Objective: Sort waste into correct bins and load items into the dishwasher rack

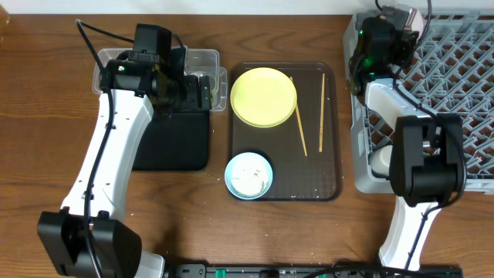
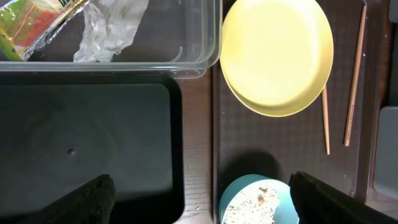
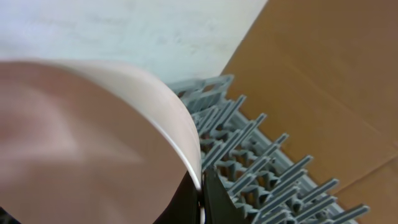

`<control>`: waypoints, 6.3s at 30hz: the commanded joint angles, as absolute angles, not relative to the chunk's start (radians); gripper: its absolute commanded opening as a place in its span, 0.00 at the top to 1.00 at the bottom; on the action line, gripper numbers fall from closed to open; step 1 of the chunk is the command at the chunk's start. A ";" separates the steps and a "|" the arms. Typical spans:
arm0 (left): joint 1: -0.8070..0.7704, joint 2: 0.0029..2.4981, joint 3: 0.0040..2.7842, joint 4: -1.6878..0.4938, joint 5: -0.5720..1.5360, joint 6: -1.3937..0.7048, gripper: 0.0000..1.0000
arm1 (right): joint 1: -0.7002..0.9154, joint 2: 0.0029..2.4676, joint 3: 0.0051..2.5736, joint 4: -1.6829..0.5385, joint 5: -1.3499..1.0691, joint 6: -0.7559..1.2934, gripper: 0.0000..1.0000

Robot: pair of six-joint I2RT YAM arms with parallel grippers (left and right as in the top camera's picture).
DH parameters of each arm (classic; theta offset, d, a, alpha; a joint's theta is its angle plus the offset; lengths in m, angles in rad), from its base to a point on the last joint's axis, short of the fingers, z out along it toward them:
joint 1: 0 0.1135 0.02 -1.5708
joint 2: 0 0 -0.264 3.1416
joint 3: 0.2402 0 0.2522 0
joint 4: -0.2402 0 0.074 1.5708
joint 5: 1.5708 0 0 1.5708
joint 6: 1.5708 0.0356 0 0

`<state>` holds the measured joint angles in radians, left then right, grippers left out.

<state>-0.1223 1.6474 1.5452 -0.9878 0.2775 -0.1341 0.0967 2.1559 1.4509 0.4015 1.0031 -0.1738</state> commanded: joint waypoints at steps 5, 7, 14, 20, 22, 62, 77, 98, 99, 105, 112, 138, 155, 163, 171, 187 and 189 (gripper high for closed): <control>-0.119 1.648 1.555 -0.990 0.268 -0.133 0.08 | 0.107 2.179 1.460 0.408 0.938 -0.181 0.99; -0.119 1.648 1.555 -0.990 0.268 -0.133 0.08 | 0.114 2.179 1.460 0.400 0.929 -0.181 0.99; -0.119 1.648 1.555 -0.990 0.268 -0.133 0.08 | 0.152 2.179 1.460 0.292 0.930 -0.181 0.99; -0.119 1.647 1.555 -0.990 0.268 -0.133 0.08 | 0.179 2.179 1.460 0.237 0.931 -0.181 0.82; -0.119 1.648 1.555 -0.991 0.268 -0.133 0.08 | 0.194 2.179 1.460 0.227 0.931 -0.181 0.74; -0.119 1.648 1.555 -0.990 0.268 -0.133 0.08 | 0.198 2.150 1.460 0.101 0.926 0.035 0.64; -0.119 1.648 1.555 -0.990 0.268 -0.133 0.08 | 0.203 2.136 1.460 0.095 0.863 0.101 0.01; -0.119 1.648 1.555 -0.990 0.268 -0.133 0.08 | 0.323 1.737 1.460 -0.328 0.088 0.200 0.01; -0.119 1.648 1.555 -0.990 0.268 -0.133 0.08 | 0.328 1.726 1.460 -0.366 0.036 0.222 0.01; -0.119 1.648 1.555 -0.975 0.268 -0.133 0.08 | 0.322 1.689 1.460 -0.537 -0.114 0.236 0.01; -0.119 1.648 1.555 -0.976 0.273 -0.137 0.08 | 0.207 1.492 1.460 -0.664 -0.129 0.236 0.01; -0.678 1.762 1.425 -0.973 0.111 -0.489 0.22 | -0.106 1.320 1.460 -0.921 -0.128 0.235 0.01; -0.748 1.976 1.424 -0.952 0.111 -0.580 0.55 | -0.106 1.320 1.460 -0.936 -0.128 0.235 0.01; -0.753 2.014 1.424 -0.950 0.111 -0.586 0.65 | -0.106 1.320 1.460 -0.936 -0.128 0.235 0.01; -0.753 2.012 1.424 -0.949 0.112 -0.585 0.90 | -0.106 1.320 1.460 -0.935 -0.127 0.234 0.01; -0.665 1.753 1.467 -1.048 0.290 -0.394 0.94 | -0.106 1.320 1.460 -0.935 -0.117 0.231 0.01; -0.608 1.700 1.467 -1.061 0.341 -0.353 0.94 | -0.106 1.320 1.460 -0.935 -0.117 0.231 0.01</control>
<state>-0.6773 1.7821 1.4441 -1.0451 0.2562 -0.4423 -0.0937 1.3186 1.4586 -0.9314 -0.1192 0.2272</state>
